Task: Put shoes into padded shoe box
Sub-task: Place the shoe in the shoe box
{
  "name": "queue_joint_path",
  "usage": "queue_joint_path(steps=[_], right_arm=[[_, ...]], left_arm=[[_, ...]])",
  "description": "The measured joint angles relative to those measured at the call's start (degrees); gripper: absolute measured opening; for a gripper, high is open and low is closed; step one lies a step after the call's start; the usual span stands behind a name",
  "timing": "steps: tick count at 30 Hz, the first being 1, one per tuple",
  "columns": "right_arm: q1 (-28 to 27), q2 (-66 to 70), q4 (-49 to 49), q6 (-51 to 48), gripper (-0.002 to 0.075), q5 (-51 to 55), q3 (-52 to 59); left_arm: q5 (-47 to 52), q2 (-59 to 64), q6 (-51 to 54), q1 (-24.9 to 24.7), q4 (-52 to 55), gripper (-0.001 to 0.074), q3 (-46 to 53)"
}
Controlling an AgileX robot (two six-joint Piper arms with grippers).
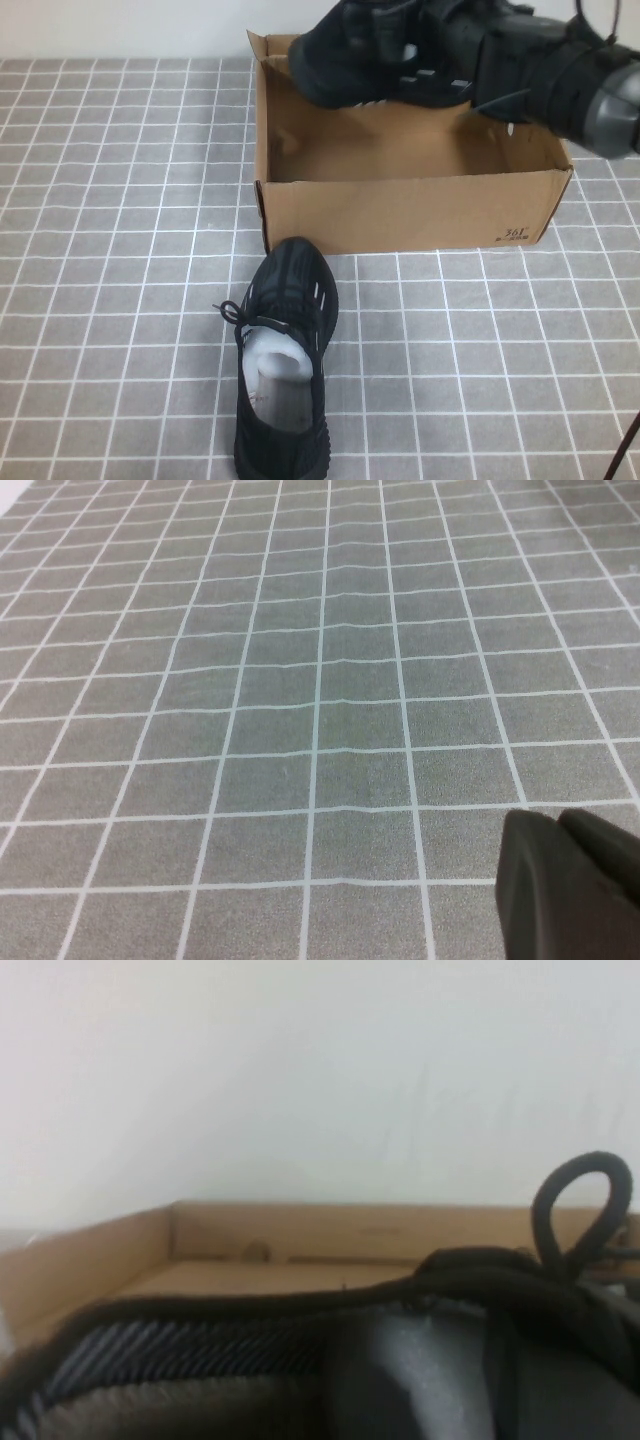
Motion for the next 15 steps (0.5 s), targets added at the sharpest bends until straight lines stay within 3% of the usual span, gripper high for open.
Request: queue_joint_path(steps=[5,10,15], right_arm=[[1.06,-1.85,0.00,-8.85,-0.0003,-1.33,0.00],[4.80,-2.23,0.00,-25.53,-0.0003,-13.82,0.00],[7.30,-2.98,0.00,-25.46,-0.0003,-16.98,0.11]], left_arm=[[0.00,0.00,0.00,0.00,0.00,-0.0006,0.00],[0.00,0.00,0.00,0.00,0.00,-0.0006,0.00],[0.00,0.00,0.00,0.00,0.00,-0.0006,0.00]])
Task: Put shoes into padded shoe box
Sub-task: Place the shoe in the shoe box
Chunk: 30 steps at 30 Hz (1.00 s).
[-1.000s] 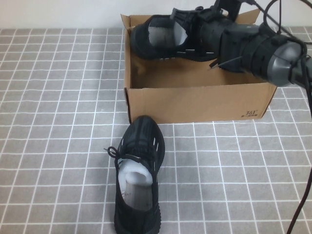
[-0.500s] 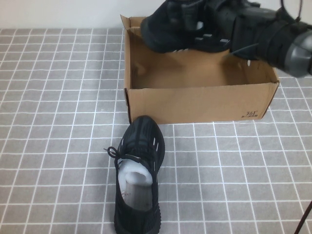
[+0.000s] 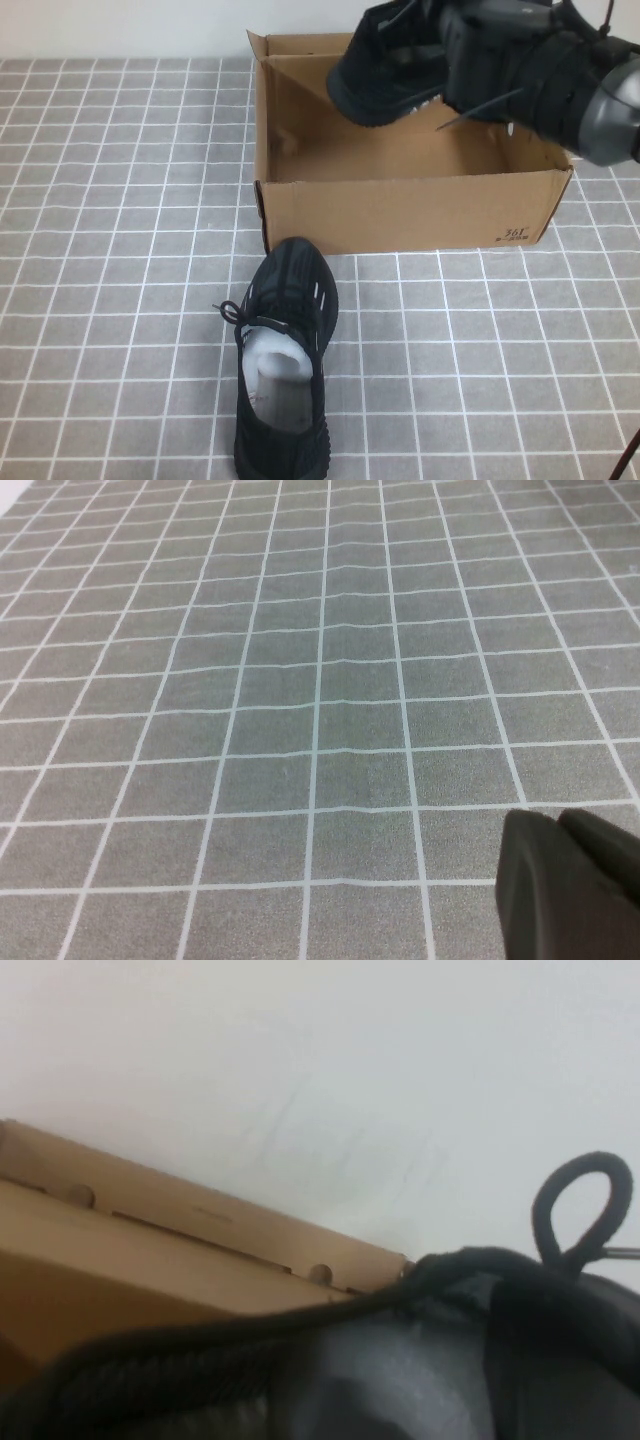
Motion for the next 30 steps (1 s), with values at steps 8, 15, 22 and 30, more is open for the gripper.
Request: queue_joint_path(steps=[8,15,22,30], right_arm=[[3.26,-0.53,0.00,3.47,-0.0003,-5.31,0.00],[4.48,-1.37,0.00,0.39,-0.0003,-10.13,0.00],[5.10,-1.49,0.00,-20.50,-0.0003,-11.77,0.30],[6.39,-1.82,0.00,-10.82,-0.0006,-10.02,0.30]], left_arm=[[0.00,0.00,0.00,0.00,0.00,-0.0006,0.00],[0.00,0.00,0.00,0.00,0.00,-0.0006,0.00],[0.00,0.00,0.00,0.00,0.00,-0.0006,0.00],[0.00,0.00,0.00,0.00,0.00,-0.0006,0.00]])
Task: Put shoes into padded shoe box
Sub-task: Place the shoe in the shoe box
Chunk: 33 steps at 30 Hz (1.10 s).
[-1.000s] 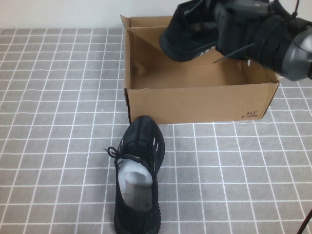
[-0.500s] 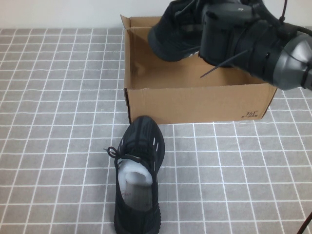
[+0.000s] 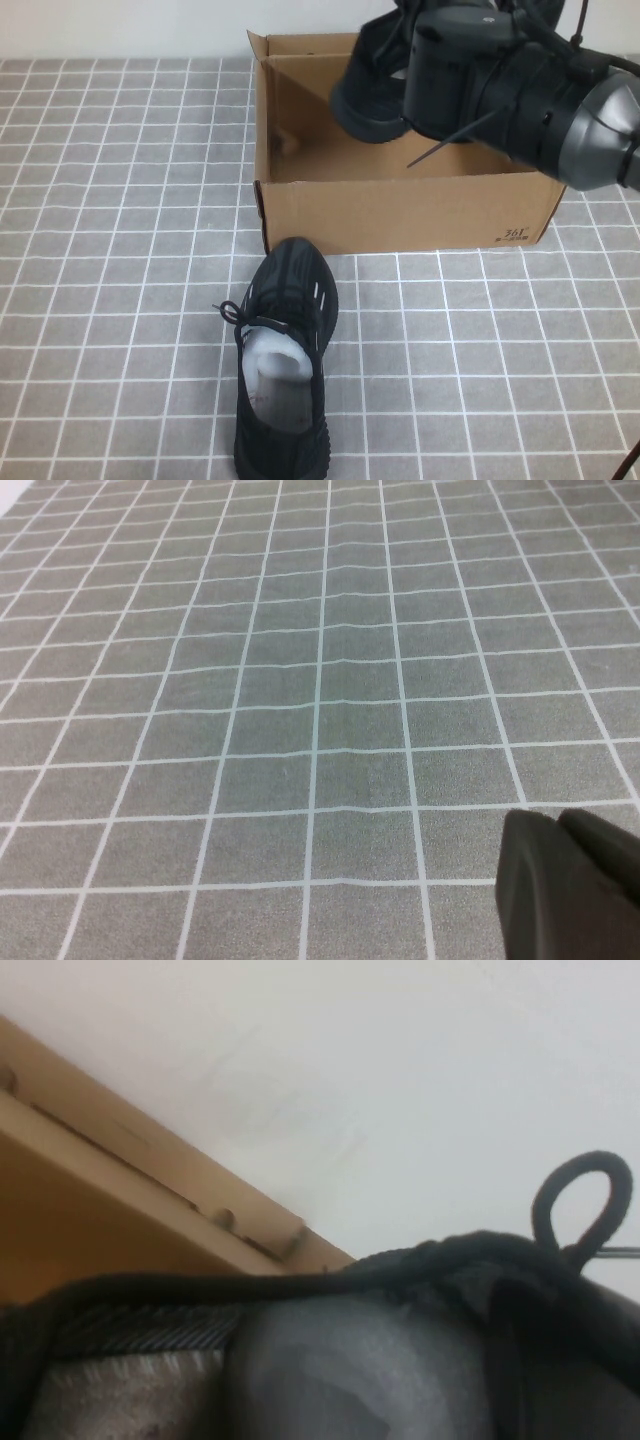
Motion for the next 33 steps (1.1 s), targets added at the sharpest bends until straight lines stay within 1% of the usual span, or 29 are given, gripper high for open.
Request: queue_joint_path(steps=[3,5,9,15,23,28,33], right_arm=[[0.90,-0.59,0.00,3.90,-0.0006,3.14,0.00],[1.62,-0.91,0.00,5.81,-0.0006,3.37,0.00],[2.88,-3.05,0.00,5.91,-0.0006,3.30,0.00],[2.89,-4.01,0.00,4.47,-0.0006,3.46,0.00],[2.89,-4.01,0.00,-0.43,-0.0006,3.01,0.00],[2.89,-4.01,0.00,-1.15,-0.0006,3.01,0.00],[2.89,-4.01,0.00,-6.23,-0.0006,3.01,0.00]], left_arm=[[0.00,0.00,0.00,0.00,0.00,-0.0006,0.00],[0.00,0.00,0.00,0.00,0.00,-0.0006,0.00],[0.00,0.00,0.00,0.00,0.00,-0.0006,0.00],[0.00,0.00,0.00,0.00,0.00,-0.0006,0.00],[0.00,0.00,0.00,0.00,0.00,-0.0006,0.00],[0.00,0.00,0.00,0.00,0.00,-0.0006,0.00],[0.00,0.00,0.00,0.00,0.00,-0.0006,0.00]])
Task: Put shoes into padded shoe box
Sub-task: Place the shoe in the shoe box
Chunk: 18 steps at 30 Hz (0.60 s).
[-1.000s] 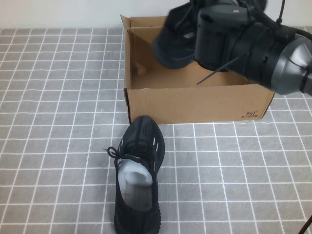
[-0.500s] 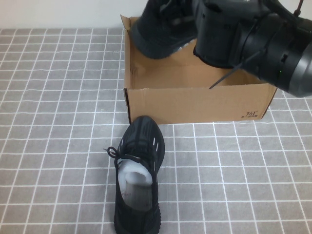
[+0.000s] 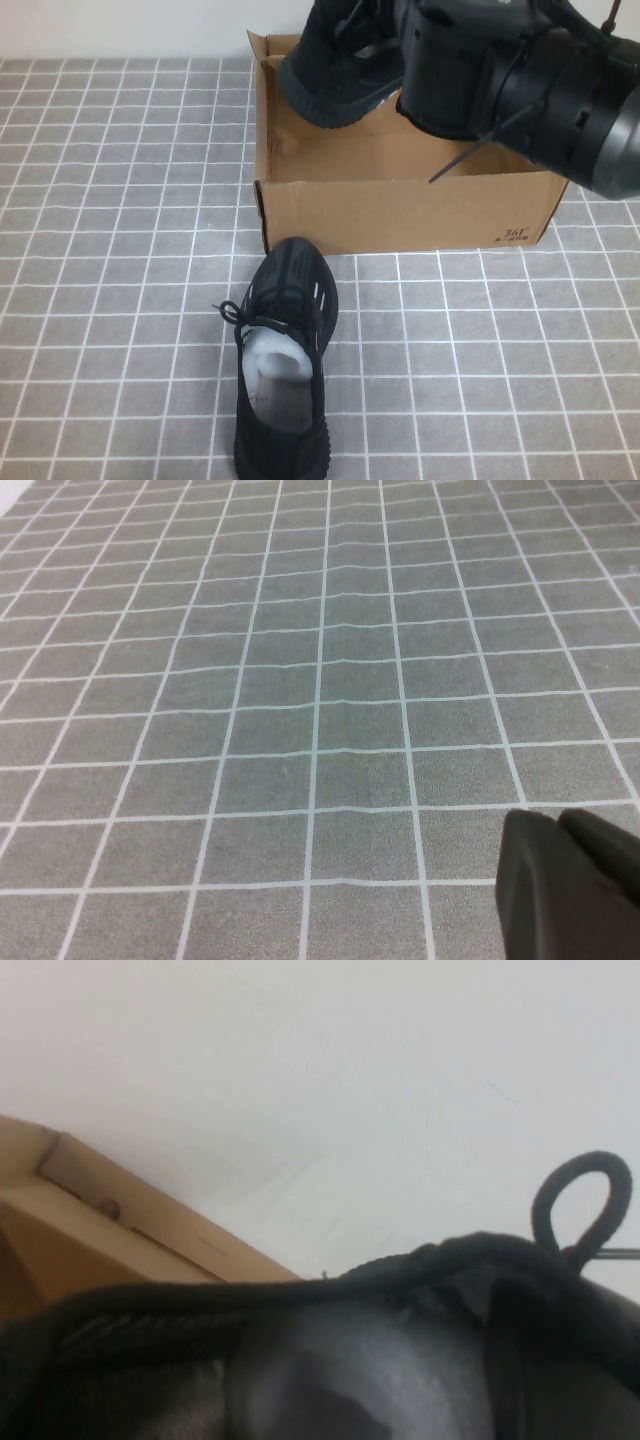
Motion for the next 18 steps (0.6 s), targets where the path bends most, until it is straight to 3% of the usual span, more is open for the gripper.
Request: queue_joint_path(steps=[6,14,18], right_arm=[[-1.97,-0.12,-0.50,-0.85,-0.0006,-0.52,0.00],[-2.09,-0.21,-9.95,18.63,-0.0006,-0.79,0.24],[-3.19,-0.33,-20.58,24.82,-0.0006,6.83,3.39]], left_arm=[[0.00,0.00,0.00,0.00,0.00,-0.0006,0.00],[0.00,0.00,0.00,0.00,0.00,-0.0006,0.00],[0.00,0.00,0.00,0.00,0.00,-0.0006,0.00]])
